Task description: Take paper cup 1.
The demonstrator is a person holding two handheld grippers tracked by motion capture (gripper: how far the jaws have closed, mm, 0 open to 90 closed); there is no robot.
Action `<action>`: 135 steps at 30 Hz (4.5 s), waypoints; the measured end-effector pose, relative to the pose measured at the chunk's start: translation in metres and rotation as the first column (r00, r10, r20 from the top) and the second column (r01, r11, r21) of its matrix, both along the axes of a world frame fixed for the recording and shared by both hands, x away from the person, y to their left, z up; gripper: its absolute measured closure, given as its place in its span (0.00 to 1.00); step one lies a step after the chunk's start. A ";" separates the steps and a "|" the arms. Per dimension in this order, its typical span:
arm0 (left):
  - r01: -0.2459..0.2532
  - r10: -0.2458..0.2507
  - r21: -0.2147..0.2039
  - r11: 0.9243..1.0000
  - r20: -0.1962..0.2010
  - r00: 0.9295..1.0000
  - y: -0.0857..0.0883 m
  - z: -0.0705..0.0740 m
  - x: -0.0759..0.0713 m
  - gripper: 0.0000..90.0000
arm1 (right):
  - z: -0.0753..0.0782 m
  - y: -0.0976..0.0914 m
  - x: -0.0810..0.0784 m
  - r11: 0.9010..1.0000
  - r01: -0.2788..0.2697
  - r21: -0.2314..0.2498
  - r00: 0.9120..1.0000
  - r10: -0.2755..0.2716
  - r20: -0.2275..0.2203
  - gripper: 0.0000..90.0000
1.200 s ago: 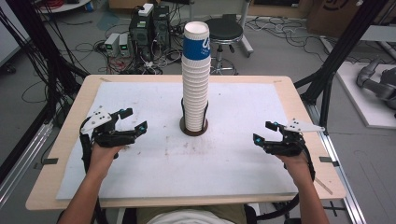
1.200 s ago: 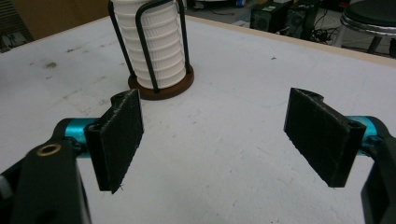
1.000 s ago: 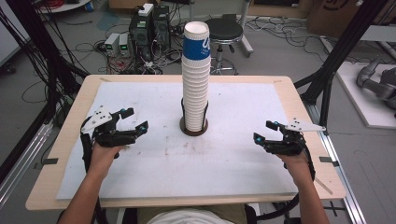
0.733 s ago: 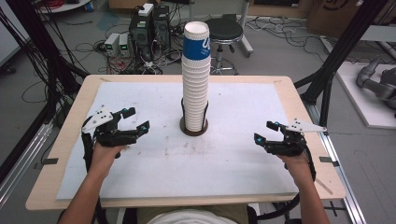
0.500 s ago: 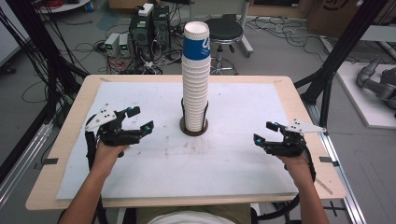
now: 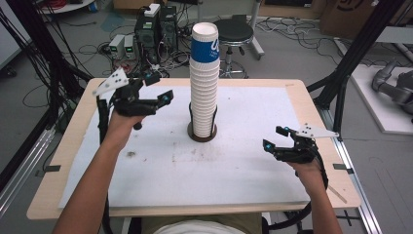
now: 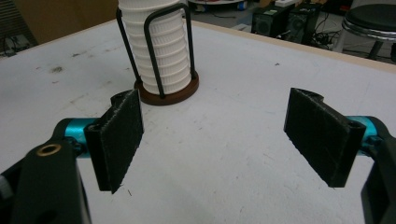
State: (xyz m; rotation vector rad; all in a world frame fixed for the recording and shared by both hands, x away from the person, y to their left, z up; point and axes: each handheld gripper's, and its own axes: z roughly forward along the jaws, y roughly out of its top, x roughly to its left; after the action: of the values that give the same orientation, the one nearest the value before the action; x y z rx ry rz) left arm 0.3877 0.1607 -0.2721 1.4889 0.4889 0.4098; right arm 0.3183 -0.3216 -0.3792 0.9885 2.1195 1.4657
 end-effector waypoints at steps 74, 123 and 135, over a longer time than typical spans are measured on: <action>0.010 -0.006 0.096 0.995 -0.041 0.999 -0.081 0.017 0.050 0.15 | 0.141 0.072 0.067 0.970 -0.227 0.091 0.967 0.214 0.136 0.21; 0.006 -0.002 0.103 0.995 -0.039 0.999 -0.082 0.018 0.048 0.15 | 0.304 0.151 0.105 0.973 -0.228 0.016 0.931 0.214 0.296 0.31; -0.036 0.038 0.069 0.997 -0.027 0.999 -0.065 0.013 0.040 0.14 | 0.269 0.103 0.074 0.970 -0.244 -0.008 0.933 0.237 0.271 0.31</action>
State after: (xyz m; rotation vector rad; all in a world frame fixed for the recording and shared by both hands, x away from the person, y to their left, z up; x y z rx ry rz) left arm 0.4274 0.0958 -0.2589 1.5555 0.5299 0.4393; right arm 0.3924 -0.2188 -0.1102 0.5109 2.0787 1.6403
